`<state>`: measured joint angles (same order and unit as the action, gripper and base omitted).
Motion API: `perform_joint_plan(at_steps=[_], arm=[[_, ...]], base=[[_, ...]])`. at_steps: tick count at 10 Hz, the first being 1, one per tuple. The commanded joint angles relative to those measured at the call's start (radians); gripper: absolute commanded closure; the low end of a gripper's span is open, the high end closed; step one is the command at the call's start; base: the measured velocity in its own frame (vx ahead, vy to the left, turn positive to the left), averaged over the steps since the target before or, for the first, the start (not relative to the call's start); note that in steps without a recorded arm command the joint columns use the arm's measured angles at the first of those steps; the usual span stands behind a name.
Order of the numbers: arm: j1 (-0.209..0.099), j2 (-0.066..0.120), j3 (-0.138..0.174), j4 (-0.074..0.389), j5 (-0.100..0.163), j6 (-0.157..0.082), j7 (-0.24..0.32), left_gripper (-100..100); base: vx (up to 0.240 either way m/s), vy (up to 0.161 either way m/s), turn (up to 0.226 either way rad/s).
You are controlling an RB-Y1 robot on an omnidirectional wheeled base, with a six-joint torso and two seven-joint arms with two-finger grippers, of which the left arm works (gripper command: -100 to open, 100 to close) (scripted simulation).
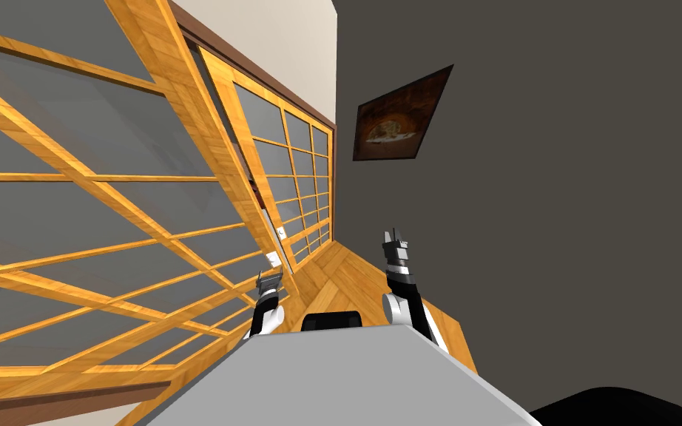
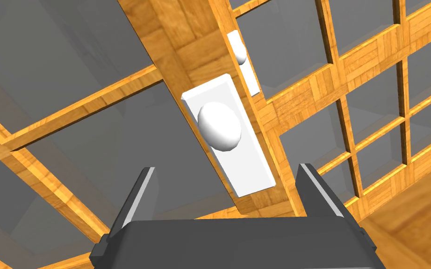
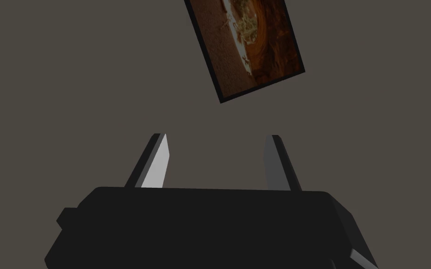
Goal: Pull the door open
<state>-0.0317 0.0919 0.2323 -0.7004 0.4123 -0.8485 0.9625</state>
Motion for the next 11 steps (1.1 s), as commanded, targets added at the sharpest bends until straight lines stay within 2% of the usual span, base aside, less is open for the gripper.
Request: perform_joint_plan(at_steps=[1,3,4,7,8,11], arm=[[-0.002,-0.002,-0.004,-0.001,0.01,0.001,0.035,-100],[-0.011,-0.006,-0.018,0.001,0.041,-0.001,0.098,-100],[-0.011,-0.006,-0.018,0.001,0.041,-0.001,0.113,-100],[-0.021,-0.013,-0.035,0.004,0.081,-0.003,0.205,-100],[-0.021,-0.013,-0.035,0.004,0.081,-0.003,0.212,-100],[-0.029,-0.017,-0.046,0.006,0.107,-0.004,0.275,-100]], base=[[-0.059,0.007,-0.023],[-0.072,0.009,-0.044],[-0.06,0.004,-0.021],[-0.064,0.002,-0.044],[-0.056,0.002,-0.008],[-0.061,0.005,-0.028]])
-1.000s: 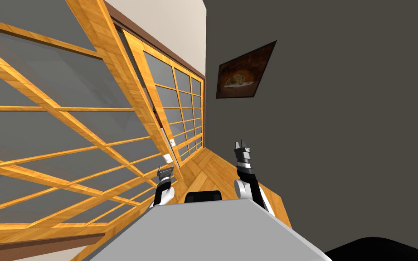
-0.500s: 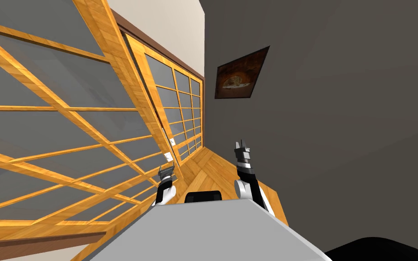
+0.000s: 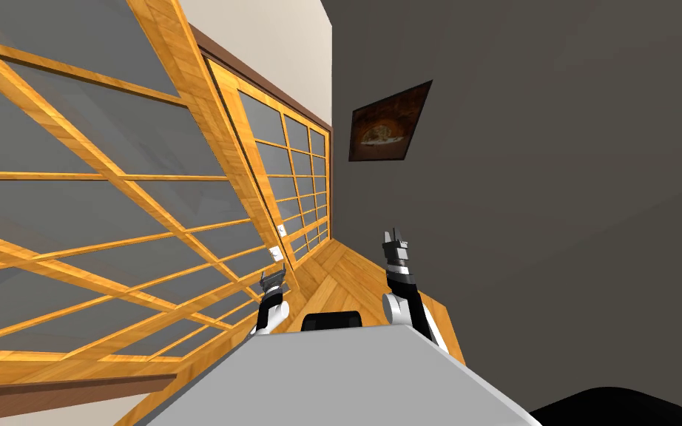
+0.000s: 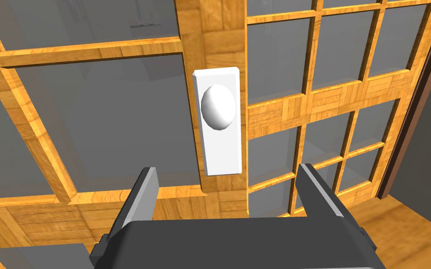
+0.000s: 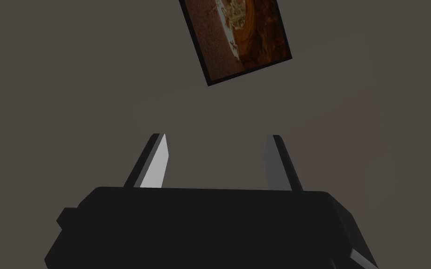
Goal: Pull the door open
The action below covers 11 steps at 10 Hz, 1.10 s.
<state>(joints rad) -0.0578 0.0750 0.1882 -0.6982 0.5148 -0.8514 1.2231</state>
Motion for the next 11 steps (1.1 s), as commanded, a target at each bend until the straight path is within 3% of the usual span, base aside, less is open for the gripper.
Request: perform_joint_plan(at_steps=[1,2,3,6,11], arm=[[-0.005,-0.001,-0.005,0.004,0.012,-0.002,0.029,-100],[-0.002,-0.001,-0.003,0.0,0.007,0.0,0.017,-100],[0.01,0.026,-0.006,0.008,0.008,-0.003,0.052,-100],[0.028,0.064,-0.01,0.019,0.009,-0.007,0.098,-100],[0.07,0.153,-0.019,0.045,0.01,-0.018,0.204,-100]], base=[[-0.07,0.002,-0.024],[-0.031,0.0,-0.004],[0.089,-0.006,-0.028],[0.171,0.003,-0.024],[0.142,-0.002,-0.025]])
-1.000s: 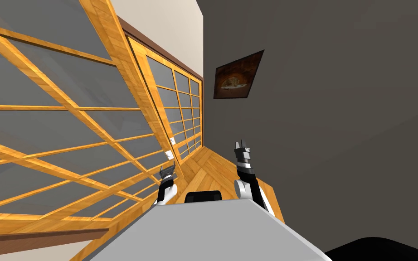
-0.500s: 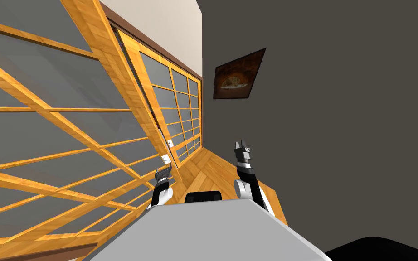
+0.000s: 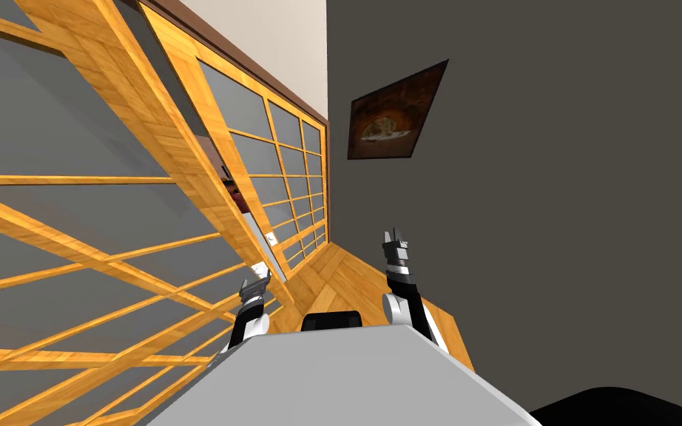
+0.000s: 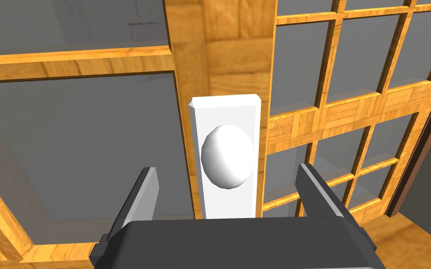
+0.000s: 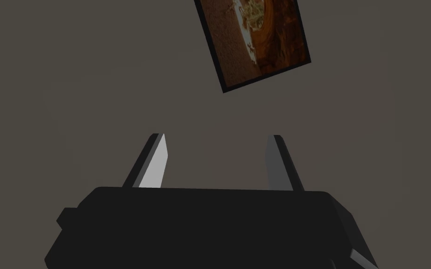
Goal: Pull the door open
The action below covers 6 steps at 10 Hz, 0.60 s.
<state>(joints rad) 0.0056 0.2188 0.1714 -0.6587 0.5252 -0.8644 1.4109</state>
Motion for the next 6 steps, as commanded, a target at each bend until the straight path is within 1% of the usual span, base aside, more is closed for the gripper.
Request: perform_joint_plan(at_steps=[1,2,3,4,5,6], arm=[[0.011,0.019,-0.003,0.008,-0.001,-0.006,0.028,-100],[0.019,0.035,-0.005,0.013,0.0,-0.008,0.048,-100],[0.019,0.035,-0.005,0.013,0.0,-0.008,0.048,-100],[0.029,0.055,-0.007,0.019,0.0,-0.011,0.072,-100],[0.021,0.047,-0.006,0.02,0.0,-0.009,0.059,-100],[0.021,0.047,-0.006,0.02,0.0,-0.009,0.059,100]], base=[[0.134,-0.009,-0.02],[0.132,0.001,-0.019],[0.097,0.01,-0.005],[0.119,0.012,-0.02],[0.059,0.007,0.007],[-0.014,-0.004,0.002]])
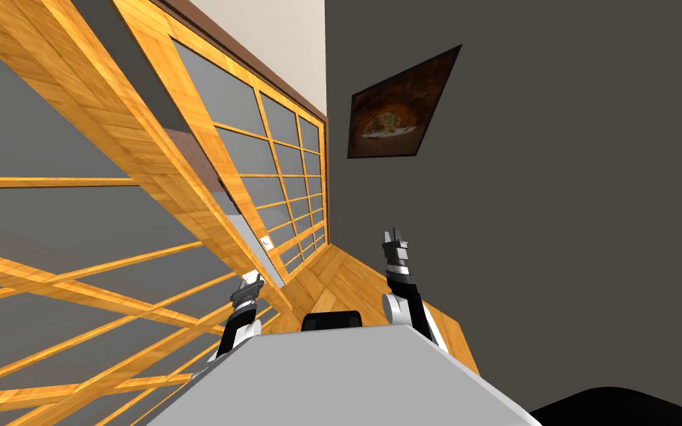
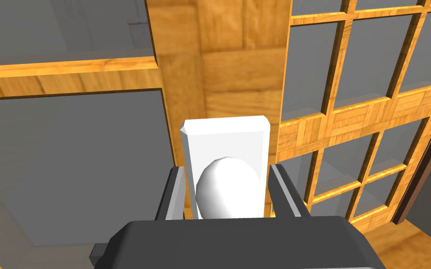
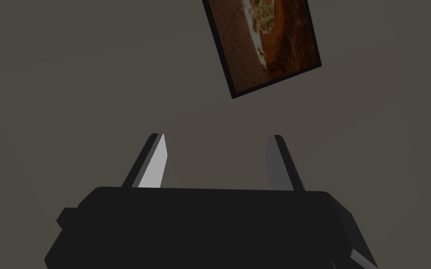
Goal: Pull the door open
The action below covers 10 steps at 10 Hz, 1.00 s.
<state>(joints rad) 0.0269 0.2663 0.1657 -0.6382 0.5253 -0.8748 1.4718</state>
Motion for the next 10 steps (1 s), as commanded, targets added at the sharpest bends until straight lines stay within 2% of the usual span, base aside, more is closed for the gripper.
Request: perform_joint_plan(at_steps=[1,5,10], arm=[[0.0,-0.001,0.0,-0.001,0.0,0.001,-0.002,100],[0.0,-0.001,0.0,-0.001,0.0,0.001,-0.002,100],[0.009,0.01,-0.065,-0.027,-0.037,0.008,0.051,100]], base=[[-0.024,-0.003,-0.01],[-0.005,0.0,-0.003],[-0.218,-0.018,-0.067]])
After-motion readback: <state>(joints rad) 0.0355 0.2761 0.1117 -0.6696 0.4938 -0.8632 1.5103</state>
